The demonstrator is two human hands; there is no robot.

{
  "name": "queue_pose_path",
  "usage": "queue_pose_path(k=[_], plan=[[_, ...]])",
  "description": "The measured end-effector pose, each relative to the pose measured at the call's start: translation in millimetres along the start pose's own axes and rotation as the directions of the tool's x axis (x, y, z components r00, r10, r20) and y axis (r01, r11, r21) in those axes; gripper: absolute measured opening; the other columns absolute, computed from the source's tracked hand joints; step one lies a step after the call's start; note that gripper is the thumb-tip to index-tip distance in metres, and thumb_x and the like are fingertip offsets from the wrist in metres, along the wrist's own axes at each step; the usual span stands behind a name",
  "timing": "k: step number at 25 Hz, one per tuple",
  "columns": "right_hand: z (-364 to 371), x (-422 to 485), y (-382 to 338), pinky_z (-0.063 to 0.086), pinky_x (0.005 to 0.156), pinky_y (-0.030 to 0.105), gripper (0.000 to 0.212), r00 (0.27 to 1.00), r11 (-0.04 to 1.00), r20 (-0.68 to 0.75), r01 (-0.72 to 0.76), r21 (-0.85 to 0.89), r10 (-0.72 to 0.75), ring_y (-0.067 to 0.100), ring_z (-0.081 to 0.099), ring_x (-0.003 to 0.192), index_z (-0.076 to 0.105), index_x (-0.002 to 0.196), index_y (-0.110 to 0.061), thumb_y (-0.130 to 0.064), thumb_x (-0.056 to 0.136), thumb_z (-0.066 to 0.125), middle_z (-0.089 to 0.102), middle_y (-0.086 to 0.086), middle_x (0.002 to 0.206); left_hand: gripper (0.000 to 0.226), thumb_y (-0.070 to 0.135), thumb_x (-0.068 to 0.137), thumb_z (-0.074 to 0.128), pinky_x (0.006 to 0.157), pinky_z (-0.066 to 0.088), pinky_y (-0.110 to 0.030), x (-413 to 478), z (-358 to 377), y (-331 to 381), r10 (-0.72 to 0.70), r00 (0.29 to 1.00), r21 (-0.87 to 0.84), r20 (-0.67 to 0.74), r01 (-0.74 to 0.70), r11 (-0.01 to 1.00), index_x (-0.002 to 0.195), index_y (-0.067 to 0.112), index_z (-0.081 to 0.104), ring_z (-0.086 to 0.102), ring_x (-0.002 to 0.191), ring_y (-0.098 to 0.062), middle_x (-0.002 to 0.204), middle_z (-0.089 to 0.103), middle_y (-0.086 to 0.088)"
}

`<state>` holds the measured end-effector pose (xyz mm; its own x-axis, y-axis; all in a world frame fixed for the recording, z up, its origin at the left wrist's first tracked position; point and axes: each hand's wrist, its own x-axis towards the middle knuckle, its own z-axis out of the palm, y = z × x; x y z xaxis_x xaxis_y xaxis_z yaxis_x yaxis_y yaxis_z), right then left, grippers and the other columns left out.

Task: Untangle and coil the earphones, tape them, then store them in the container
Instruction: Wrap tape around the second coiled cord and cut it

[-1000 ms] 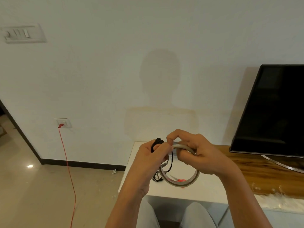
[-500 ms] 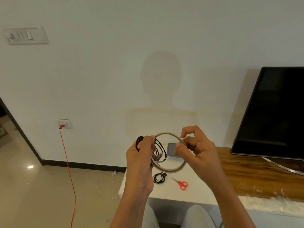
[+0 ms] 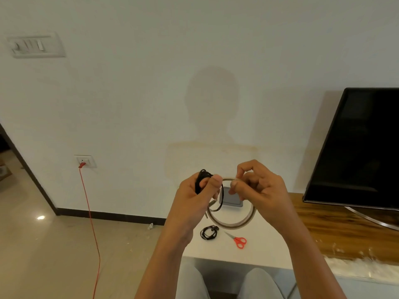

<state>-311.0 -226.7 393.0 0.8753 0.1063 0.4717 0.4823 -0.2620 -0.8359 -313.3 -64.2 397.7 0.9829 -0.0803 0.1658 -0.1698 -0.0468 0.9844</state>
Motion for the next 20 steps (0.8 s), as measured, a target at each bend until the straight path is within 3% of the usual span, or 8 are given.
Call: queue_pose_path(k=[7, 10, 15, 20], plan=[[12.1, 1.6, 7.3, 0.056, 0.060, 0.033, 0.018, 0.972, 0.999, -0.235, 0.000, 0.046, 0.011, 0.025, 0.063, 0.061, 0.059, 0.082, -0.017, -0.026, 0.076, 0.073, 0.067, 0.008, 0.066, 0.033, 0.034, 0.092, 0.057, 0.070, 0.046, -0.034, 4.1, 5.4, -5.8, 0.005, 0.986, -0.100, -0.166, -0.022, 0.995, 0.071, 0.013, 0.044, 0.044, 0.058, -0.008, 0.056, 0.046, 0.010], [14.3, 1.6, 12.2, 0.056, 0.064, 0.035, 0.011, 0.966, 0.999, -0.259, 0.005, 0.046, 0.007, 0.023, 0.062, 0.064, 0.062, 0.086, -0.020, -0.021, 0.082, 0.071, 0.067, 0.005, 0.070, 0.032, 0.034, 0.093, 0.056, 0.071, 0.048, -0.033, 5.7, 2.5, -4.9, -0.006, 0.986, -0.089, -0.168, -0.009, 0.996, 0.070, 0.012, 0.050, 0.047, 0.059, -0.006, 0.057, 0.052, 0.010], [9.0, 1.5, 13.7, 0.048, 0.061, 0.027, 0.012, 0.994, 0.999, -0.101, 0.032, -0.007, -0.032, 0.012, 0.054, 0.063, 0.062, 0.084, -0.024, -0.013, 0.085, 0.068, 0.063, 0.000, 0.070, 0.021, 0.021, 0.090, 0.056, 0.070, 0.042, -0.026, 3.8, 0.0, 1.5, -0.031, 0.998, 0.051, -0.060, 0.034, 0.998, 0.076, 0.010, 0.067, 0.049, 0.072, -0.014, 0.077, 0.074, 0.000], [3.3, 1.5, 8.4, 0.048, 0.062, 0.026, 0.010, 0.996, 0.995, 0.041, 0.080, -0.056, -0.078, 0.019, 0.056, 0.069, 0.061, 0.084, -0.021, -0.017, 0.084, 0.069, 0.061, 0.002, 0.072, 0.028, 0.033, 0.090, 0.061, 0.069, 0.047, -0.023, 0.2, -0.2, -3.1, 0.072, 0.997, 0.138, 0.007, -0.073, 0.988, 0.080, 0.007, 0.064, 0.055, 0.064, -0.005, 0.065, 0.068, 0.006]])
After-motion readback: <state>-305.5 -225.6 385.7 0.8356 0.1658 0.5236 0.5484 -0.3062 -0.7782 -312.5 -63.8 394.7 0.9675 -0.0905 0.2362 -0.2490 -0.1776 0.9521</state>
